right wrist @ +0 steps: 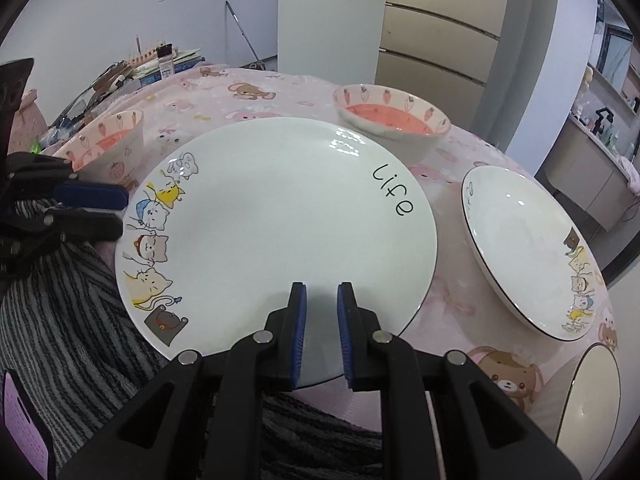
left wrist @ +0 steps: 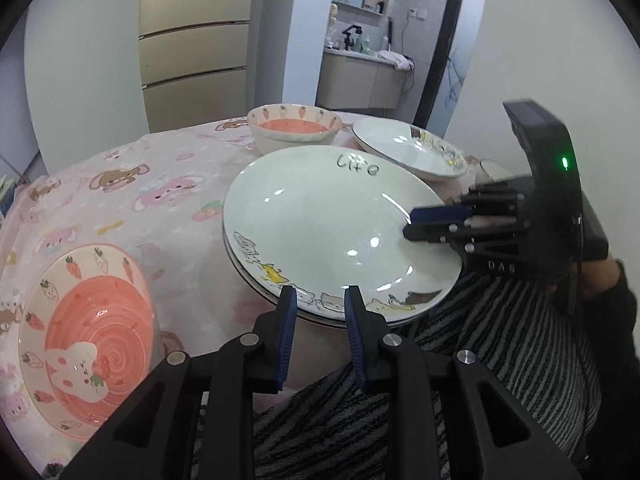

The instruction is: Organize plates and bowls

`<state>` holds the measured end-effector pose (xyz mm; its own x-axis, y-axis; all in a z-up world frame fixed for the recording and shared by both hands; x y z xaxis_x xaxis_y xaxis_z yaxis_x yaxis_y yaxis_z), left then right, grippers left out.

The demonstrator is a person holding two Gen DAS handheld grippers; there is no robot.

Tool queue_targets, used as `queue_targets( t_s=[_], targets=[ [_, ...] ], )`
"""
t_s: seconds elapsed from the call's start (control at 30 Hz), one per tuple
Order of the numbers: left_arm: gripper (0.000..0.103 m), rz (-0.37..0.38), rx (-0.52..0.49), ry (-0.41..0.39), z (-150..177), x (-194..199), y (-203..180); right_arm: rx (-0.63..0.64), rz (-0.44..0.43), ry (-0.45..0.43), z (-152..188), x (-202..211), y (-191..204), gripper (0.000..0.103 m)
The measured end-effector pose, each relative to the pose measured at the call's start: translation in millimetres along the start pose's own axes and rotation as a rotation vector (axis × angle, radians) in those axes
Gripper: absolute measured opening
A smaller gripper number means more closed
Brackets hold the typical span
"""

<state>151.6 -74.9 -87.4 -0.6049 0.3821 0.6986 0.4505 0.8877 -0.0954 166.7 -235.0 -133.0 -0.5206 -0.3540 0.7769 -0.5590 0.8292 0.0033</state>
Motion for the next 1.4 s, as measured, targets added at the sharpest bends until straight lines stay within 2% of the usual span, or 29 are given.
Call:
queue_targets(
  t_s=[0.2,0.43,0.63,0.67,0.7,0.73,0.77,0.8,0.87,0.93,0.97,1.03,1.17,1.4],
  targets=[
    [0.026,0.004,0.088,-0.032,-4.0,6.8,17.9,-0.073,-0.025,-0.055,-6.8,11.6,-12.0,0.014],
    [0.026,-0.037,0.065,0.017,1.2,-2.5,15.4,-0.075,-0.021,-0.012,-4.3,2.7,-11.2,0.015],
    [0.026,-0.035,0.041,-0.012,-2.4,3.4,10.7,-0.034,-0.028,-0.024,-4.0,6.6,-4.5,0.015],
    [0.026,-0.035,0.035,-0.021,-4.8,5.5,9.4,-0.038,-0.031,-0.039,-5.7,9.9,-5.4,0.022],
    [0.026,-0.036,0.03,-0.03,-8.2,7.7,8.1,-0.047,-0.031,-0.052,-7.5,12.9,-7.0,0.045],
    [0.027,-0.036,0.028,-0.038,-12.4,9.9,6.9,-0.061,-0.035,-0.067,-9.8,16.5,-8.6,0.059],
    [0.027,-0.034,0.026,-0.044,-16.8,11.8,5.7,-0.076,-0.039,-0.086,-12.9,20.8,-10.1,0.081],
    [0.027,-0.033,0.027,-0.049,-21.2,14.1,4.6,-0.092,-0.042,-0.113,-16.7,26.9,-11.9,0.093],
    [0.038,-0.027,0.031,-0.063,-33.9,19.7,1.8,-0.114,-0.046,-0.156,-24.2,38.8,-15.2,0.098],
    [0.09,-0.032,0.035,-0.099,-48.4,27.2,0.0,-0.121,-0.049,-0.181,-30.8,49.4,-17.3,0.101],
    [0.095,-0.037,0.034,-0.14,-58.0,33.8,-1.8,-0.122,-0.049,-0.192,-33.6,54.8,-19.3,0.102],
    [0.096,-0.055,0.023,-0.19,-76.3,44.4,-7.0,-0.133,-0.053,-0.219,-39.7,66.6,-25.0,0.102],
    [0.097,-0.07,-0.014,-0.175,-102.7,43.5,-21.4,-0.169,-0.073,-0.269,-49.2,92.0,-41.3,0.103],
    [0.097,0.013,-0.028,-0.161,-149.0,21.8,-56.3,-0.223,-0.052,-0.341,-59.2,138.2,-88.1,0.103]
  ],
)
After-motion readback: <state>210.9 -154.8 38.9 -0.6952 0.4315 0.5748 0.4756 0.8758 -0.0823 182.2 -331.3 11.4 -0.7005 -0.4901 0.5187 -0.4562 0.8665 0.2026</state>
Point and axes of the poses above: each gripper's, at about its wrist camera, not at the fingertips, and x roughly against the way its jaws point, y to its left, z to its underside, the point moved 9 cm from there along -x, roughly the way its jaws point, and after that the axes turned 6 degrees about -x, right-handed, at the moved point
